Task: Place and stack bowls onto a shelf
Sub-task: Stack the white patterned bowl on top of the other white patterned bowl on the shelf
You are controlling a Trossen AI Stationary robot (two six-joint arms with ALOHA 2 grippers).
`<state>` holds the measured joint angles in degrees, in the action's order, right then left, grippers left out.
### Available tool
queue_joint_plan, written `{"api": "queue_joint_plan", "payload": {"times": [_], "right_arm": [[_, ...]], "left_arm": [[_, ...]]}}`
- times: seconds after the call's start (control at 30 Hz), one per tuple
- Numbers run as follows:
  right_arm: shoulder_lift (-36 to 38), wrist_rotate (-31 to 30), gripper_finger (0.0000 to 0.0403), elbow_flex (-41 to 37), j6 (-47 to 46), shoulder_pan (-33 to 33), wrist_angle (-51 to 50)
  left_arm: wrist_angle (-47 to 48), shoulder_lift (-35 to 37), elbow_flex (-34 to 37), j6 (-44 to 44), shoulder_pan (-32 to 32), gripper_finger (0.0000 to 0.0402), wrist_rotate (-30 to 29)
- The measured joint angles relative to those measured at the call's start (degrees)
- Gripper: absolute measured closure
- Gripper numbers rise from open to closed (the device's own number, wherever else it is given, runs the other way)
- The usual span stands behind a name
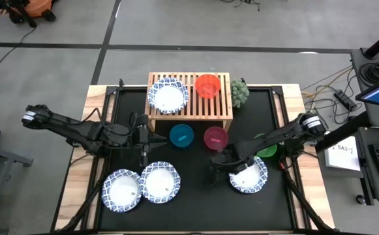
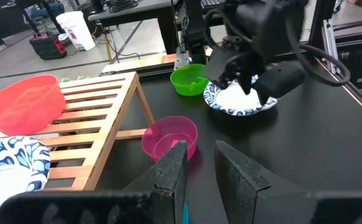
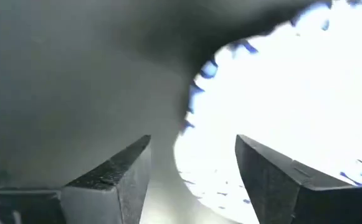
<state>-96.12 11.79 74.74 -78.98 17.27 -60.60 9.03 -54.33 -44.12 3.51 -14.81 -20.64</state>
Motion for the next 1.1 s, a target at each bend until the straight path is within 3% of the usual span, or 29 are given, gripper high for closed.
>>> {"api": "queue_joint_plan", "payload": {"times": [0.33,0.47,0.73,0.9,1.0,1.1], "right_arm": [[-6.26,-1.85,0.0198,0.02,1.18,1.28,0.57],[-8.09,-1.56,0.0240,0.02,4.03,1.22,2.80],[-6.77,0.70,0.0377,2.29,5.76,1.57,2.05],[-4.73,0.83,0.0389,7.83,9.21,1.93,0.02],[-2.95,0.74,0.0390,12.25,13.10,2.29,0.12],[-1.62,-0.22,0.0390,16.87,19.55,2.53,0.48]], "left_arm": [[-0.10,0.00,0.00,0.26,0.01,0.0338,0.00],[-0.25,0.00,0.00,0.27,0.02,0.0338,0.00],[-0.49,0.00,0.00,0.37,0.02,0.0338,0.00],[-0.66,0.00,0.00,0.52,0.02,0.0338,-0.02],[-1.11,0.02,0.00,0.79,0.00,0.0338,-3.06],[-1.79,0.04,0.00,0.37,0.00,0.0338,-10.65]]}}
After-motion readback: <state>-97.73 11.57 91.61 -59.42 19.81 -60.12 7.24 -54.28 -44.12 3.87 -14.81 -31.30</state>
